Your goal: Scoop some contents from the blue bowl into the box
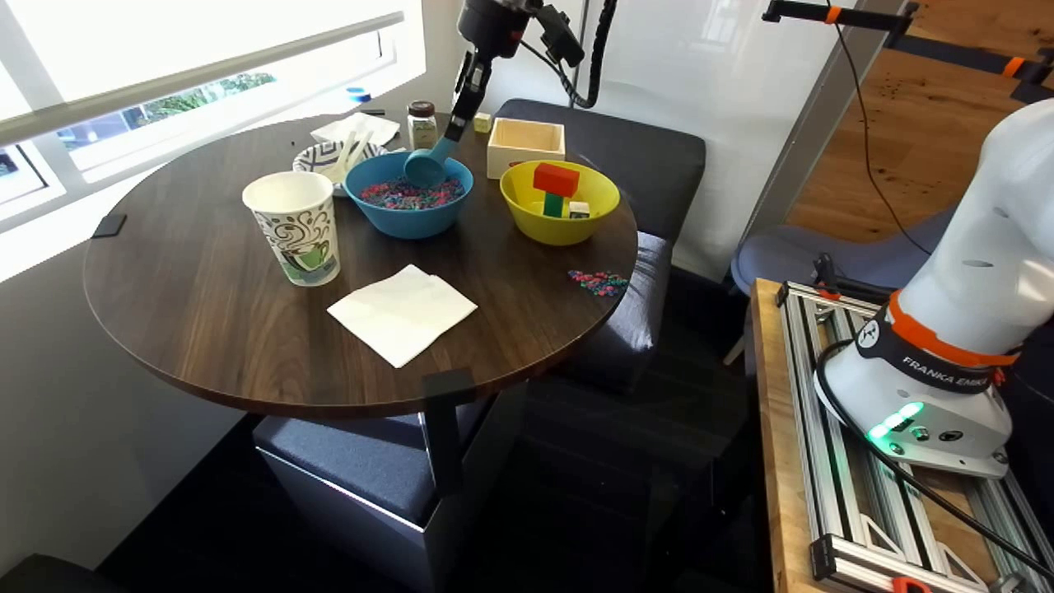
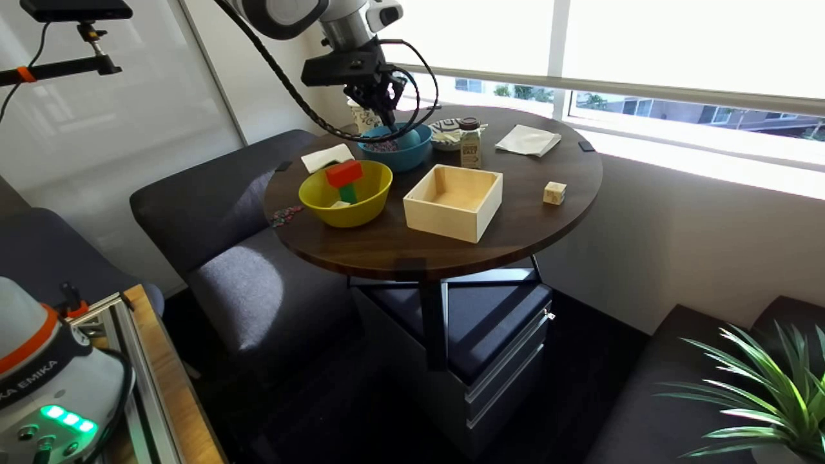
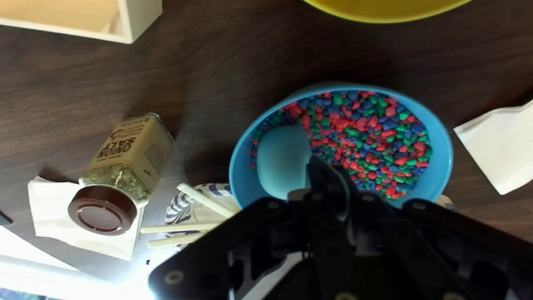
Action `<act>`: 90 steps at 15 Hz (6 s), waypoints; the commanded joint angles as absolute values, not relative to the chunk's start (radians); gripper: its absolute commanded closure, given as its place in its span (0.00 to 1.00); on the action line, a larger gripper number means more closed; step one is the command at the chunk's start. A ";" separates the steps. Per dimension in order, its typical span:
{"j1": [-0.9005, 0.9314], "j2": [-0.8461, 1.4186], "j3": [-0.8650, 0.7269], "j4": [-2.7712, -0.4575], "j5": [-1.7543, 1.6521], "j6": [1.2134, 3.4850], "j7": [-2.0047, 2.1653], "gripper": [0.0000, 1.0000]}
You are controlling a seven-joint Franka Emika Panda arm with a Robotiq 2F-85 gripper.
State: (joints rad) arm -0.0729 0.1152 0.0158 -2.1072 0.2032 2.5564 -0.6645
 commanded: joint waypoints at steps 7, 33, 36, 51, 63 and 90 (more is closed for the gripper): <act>-0.063 0.170 0.010 -2.007 0.175 2.163 -0.441 0.98; -0.132 0.562 0.017 -1.453 0.490 1.391 -0.058 0.98; -0.154 0.601 0.015 -1.398 0.549 1.319 -0.030 0.98; -0.250 0.775 0.012 -1.211 0.818 1.073 -0.009 0.98; -0.437 0.800 0.172 -1.116 0.839 0.836 -0.308 0.98; -0.839 0.754 0.196 -1.088 0.797 0.941 -0.476 0.98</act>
State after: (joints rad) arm -0.8422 0.7878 0.2253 -1.0313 0.8597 0.9270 -0.4427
